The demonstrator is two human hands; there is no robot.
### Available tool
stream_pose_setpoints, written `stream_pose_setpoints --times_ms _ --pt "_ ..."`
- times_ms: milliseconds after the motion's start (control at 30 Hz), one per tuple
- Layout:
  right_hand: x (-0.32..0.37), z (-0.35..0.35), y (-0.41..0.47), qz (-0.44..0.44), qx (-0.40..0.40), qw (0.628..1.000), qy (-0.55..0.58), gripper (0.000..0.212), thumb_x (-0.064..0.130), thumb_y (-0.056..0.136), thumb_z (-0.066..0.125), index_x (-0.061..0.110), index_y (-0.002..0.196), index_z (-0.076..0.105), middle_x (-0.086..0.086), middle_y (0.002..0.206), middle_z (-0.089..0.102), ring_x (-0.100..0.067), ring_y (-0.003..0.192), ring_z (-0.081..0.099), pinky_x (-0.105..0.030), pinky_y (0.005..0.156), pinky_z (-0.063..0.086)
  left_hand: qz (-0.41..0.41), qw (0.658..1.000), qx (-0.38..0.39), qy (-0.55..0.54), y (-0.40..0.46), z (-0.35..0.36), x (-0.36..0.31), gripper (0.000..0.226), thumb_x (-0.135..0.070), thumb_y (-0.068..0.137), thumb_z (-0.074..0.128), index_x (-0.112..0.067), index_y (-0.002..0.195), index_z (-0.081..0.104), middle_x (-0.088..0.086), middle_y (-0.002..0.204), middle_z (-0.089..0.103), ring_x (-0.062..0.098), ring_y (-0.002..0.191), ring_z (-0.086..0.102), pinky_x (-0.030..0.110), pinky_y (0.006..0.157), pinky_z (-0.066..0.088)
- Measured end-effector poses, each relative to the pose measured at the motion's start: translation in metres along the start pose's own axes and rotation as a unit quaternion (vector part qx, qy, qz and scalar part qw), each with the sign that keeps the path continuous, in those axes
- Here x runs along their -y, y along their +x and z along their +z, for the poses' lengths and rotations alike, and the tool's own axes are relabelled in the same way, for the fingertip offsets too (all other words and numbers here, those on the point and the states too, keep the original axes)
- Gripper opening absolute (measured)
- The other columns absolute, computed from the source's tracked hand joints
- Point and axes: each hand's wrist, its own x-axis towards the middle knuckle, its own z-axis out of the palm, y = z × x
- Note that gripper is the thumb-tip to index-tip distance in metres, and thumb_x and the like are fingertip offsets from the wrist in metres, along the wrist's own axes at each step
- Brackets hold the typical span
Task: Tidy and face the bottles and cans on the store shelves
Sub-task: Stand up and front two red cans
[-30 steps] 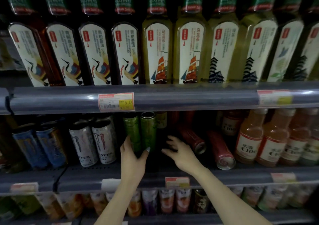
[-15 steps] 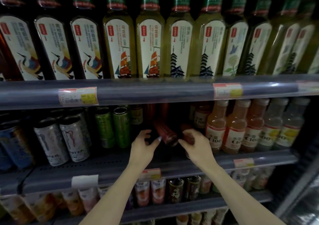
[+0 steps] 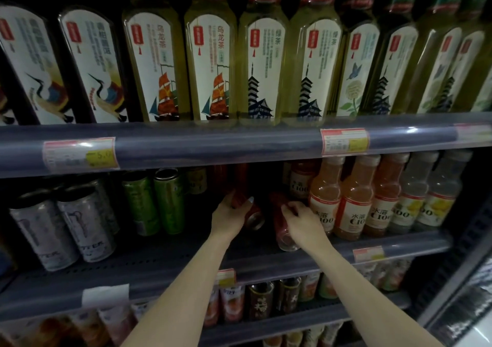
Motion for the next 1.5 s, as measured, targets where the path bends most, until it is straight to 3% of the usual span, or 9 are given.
stream_pose_setpoints --times_ms 233,433,567,800,900,1000,1133,1300,1500 --pt "-0.003 -0.006 0.002 0.003 0.056 0.998 0.023 0.045 0.033 0.086 0.061 0.026 0.128 0.05 -0.004 0.118 0.06 -0.02 0.1 0.057 -0.026 0.078 0.045 0.011 0.999 0.032 0.033 0.008 0.006 -0.001 0.048 -0.037 0.085 0.064 -0.021 0.129 0.055 0.005 0.129 0.059 0.026 0.124 0.049 0.036 0.106 0.038" --pt "0.004 -0.003 0.002 -0.011 0.059 0.998 -0.004 0.057 0.027 0.074 0.073 0.022 0.127 0.052 -0.007 0.123 0.06 -0.022 0.107 0.058 -0.028 0.083 0.047 -0.036 0.997 0.073 -0.014 0.011 -0.011 0.0 0.041 -0.027 0.074 0.075 -0.032 0.113 0.065 0.002 0.117 0.065 0.017 0.098 0.061 0.037 0.083 0.055" --pt "0.006 0.006 -0.003 0.034 0.063 0.997 0.003 0.072 0.033 0.063 0.079 0.014 0.123 0.044 -0.004 0.105 0.059 -0.014 0.085 0.055 -0.02 0.061 0.043 -0.072 0.992 0.098 -0.021 0.007 -0.031 0.005 0.071 -0.021 0.067 0.08 -0.037 0.129 0.05 -0.008 0.102 0.06 0.003 0.081 0.055 0.021 0.053 0.047" --pt "0.016 0.014 -0.009 0.077 0.104 0.989 -0.077 0.093 0.042 0.058 0.08 0.003 0.128 0.032 -0.009 0.109 0.057 -0.024 0.096 0.059 -0.029 0.069 0.047 -0.114 0.991 0.063 0.033 -0.013 -0.04 0.013 0.06 -0.031 0.067 0.074 -0.009 0.117 0.052 -0.003 0.085 0.058 0.009 0.077 0.057 0.021 0.056 0.043" --pt "0.02 0.015 -0.014 0.065 0.107 0.987 -0.103 0.091 0.04 0.061 0.078 0.001 0.128 0.03 -0.013 0.115 0.058 -0.026 0.1 0.06 -0.031 0.074 0.048 -0.094 0.994 0.034 0.047 -0.018 -0.037 0.013 0.064 -0.033 0.065 0.075 -0.007 0.118 0.049 -0.002 0.087 0.056 0.007 0.073 0.055 0.02 0.052 0.041" --pt "0.02 0.012 -0.021 0.041 0.058 0.994 -0.087 0.073 0.037 0.06 0.077 0.007 0.113 0.038 -0.008 0.095 0.063 -0.023 0.082 0.062 -0.031 0.065 0.05 -0.074 0.995 -0.002 0.06 -0.025 -0.044 0.012 0.075 -0.03 0.061 0.079 -0.008 0.123 0.042 -0.008 0.085 0.051 0.004 0.071 0.05 0.02 0.052 0.04" --pt "0.023 0.007 -0.027 -0.033 -0.037 0.998 -0.032 0.065 0.033 0.056 0.08 0.014 0.104 0.039 -0.003 0.085 0.06 -0.016 0.068 0.055 -0.028 0.055 0.042 -0.025 0.996 -0.054 0.071 -0.036 -0.068 0.01 0.087 -0.03 0.06 0.08 -0.009 0.132 0.037 0.009 0.114 0.057 0.015 0.087 0.053 0.024 0.069 0.044" --pt "0.047 0.009 -0.021 -0.11 -0.083 0.989 0.063 0.07 0.031 0.052 0.084 0.018 0.106 0.042 0.012 0.081 0.054 -0.008 0.071 0.053 -0.019 0.055 0.039 0.087 0.985 -0.139 0.061 -0.045 -0.093 -0.004 0.073 -0.028 0.056 0.083 -0.016 0.119 0.048 -0.009 0.093 0.058 0.013 0.087 0.058 0.022 0.071 0.043" --pt "0.059 0.031 -0.012 -0.143 -0.067 0.981 0.114 0.075 0.029 0.051 0.087 0.017 0.111 0.044 0.019 0.084 0.053 0.007 0.073 0.05 -0.008 0.059 0.036 0.189 0.97 -0.149 0.03 -0.048 -0.093 -0.019 0.065 -0.022 0.055 0.081 -0.034 0.108 0.046 -0.026 0.086 0.057 -0.017 0.076 0.055 -0.002 0.061 0.04"
